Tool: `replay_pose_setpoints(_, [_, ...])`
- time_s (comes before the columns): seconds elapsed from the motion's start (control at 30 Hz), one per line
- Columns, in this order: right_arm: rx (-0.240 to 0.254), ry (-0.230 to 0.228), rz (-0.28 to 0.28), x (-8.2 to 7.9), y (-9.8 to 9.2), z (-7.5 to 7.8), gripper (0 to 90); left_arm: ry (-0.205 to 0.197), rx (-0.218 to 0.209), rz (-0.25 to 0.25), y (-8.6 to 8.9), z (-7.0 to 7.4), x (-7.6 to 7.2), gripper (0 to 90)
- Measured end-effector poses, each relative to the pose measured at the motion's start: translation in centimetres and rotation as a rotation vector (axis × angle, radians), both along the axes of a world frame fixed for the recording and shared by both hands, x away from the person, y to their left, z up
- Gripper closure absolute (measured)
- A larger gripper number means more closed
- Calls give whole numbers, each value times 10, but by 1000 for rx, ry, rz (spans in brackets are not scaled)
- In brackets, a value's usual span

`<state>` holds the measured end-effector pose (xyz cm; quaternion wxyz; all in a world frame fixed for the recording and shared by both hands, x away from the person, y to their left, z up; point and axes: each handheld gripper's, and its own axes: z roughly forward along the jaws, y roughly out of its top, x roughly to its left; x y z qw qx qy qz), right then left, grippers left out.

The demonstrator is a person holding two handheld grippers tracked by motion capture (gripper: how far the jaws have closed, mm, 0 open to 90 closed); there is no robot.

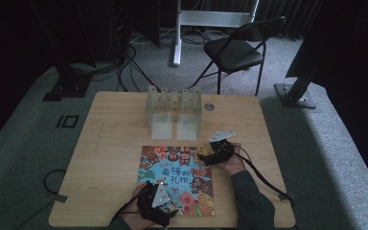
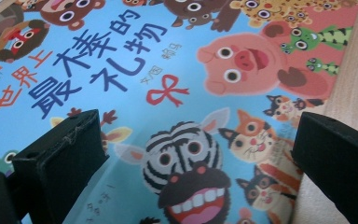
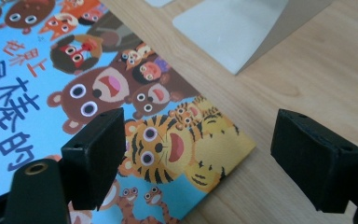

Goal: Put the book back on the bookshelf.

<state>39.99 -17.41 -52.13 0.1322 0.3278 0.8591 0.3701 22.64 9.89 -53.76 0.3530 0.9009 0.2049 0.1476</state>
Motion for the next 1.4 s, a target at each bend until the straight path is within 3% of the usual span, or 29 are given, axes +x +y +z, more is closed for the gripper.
replay_pose_setpoints(0.13, [-7,25,4,3,3,-8,178,-3,43,-35,-7,-6,-7,21])
replay_pose_setpoints(0.47, [25,54,-5,9,-1,-14,179,5,31,-8,-13,-7,-3,16])
replay_pose_setpoints(0.93, [46,51,-7,28,2,-16,178,1,24,18,-15,-8,9,17])
replay_pose_setpoints(1.4, [146,111,-17,35,-1,-21,179,-6,23,28,-18,-8,4,17])
